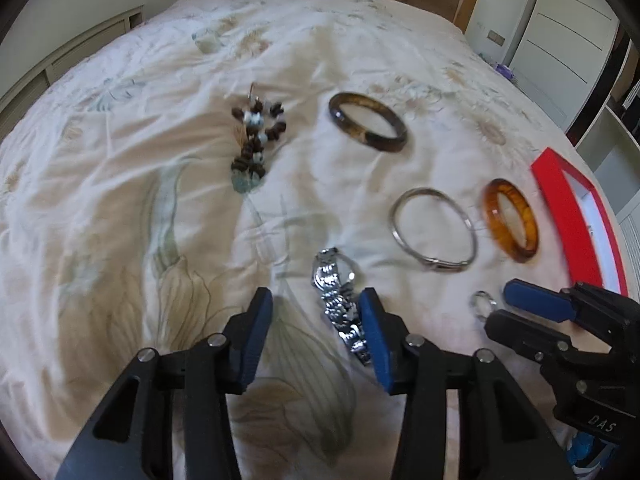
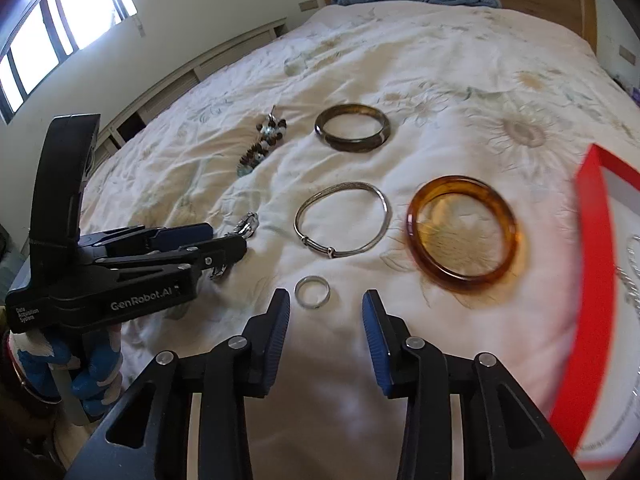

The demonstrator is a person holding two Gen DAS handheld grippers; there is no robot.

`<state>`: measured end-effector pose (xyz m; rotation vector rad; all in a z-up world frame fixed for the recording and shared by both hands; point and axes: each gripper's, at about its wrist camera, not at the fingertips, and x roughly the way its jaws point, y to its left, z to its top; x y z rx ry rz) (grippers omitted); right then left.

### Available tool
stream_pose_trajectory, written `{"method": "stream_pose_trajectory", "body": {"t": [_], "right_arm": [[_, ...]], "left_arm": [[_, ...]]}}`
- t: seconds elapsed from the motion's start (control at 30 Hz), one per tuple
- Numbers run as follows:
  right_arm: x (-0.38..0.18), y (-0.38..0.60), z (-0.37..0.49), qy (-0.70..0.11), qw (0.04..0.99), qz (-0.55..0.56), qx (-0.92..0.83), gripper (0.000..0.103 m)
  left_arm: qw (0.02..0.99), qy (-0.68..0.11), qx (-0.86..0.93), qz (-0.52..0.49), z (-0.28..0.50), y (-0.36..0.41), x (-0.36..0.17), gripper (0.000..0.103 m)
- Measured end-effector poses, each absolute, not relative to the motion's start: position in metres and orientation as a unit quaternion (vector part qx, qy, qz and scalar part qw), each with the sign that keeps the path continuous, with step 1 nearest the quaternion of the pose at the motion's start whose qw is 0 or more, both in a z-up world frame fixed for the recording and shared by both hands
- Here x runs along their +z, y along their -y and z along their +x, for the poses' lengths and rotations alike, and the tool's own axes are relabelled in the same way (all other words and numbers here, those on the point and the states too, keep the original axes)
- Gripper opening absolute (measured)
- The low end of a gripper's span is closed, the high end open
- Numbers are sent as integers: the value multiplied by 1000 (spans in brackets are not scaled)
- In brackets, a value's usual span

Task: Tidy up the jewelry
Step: 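Grasp the silver watch with the left tool while the right tool grasps a small silver ring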

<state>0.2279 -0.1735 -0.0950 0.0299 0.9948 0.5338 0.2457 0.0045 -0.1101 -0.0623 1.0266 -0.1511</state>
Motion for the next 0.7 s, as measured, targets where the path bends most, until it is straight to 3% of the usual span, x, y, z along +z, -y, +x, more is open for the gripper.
{"method": "stream_pose_trajectory", "body": {"t": [0.2, 0.37, 0.7], "right_arm": [[-110, 165, 237, -468, 843, 6, 263, 34], [-114, 158, 235, -462, 844, -11, 271, 22], [-104, 165, 220, -462, 844, 7, 274, 20]], "left_arm": [[872, -482, -78, -37, 247, -9, -118, 28], [876, -473, -85, -42, 246, -11, -118, 16], [879, -464, -94, -58, 235, -14, -98, 11]]}}
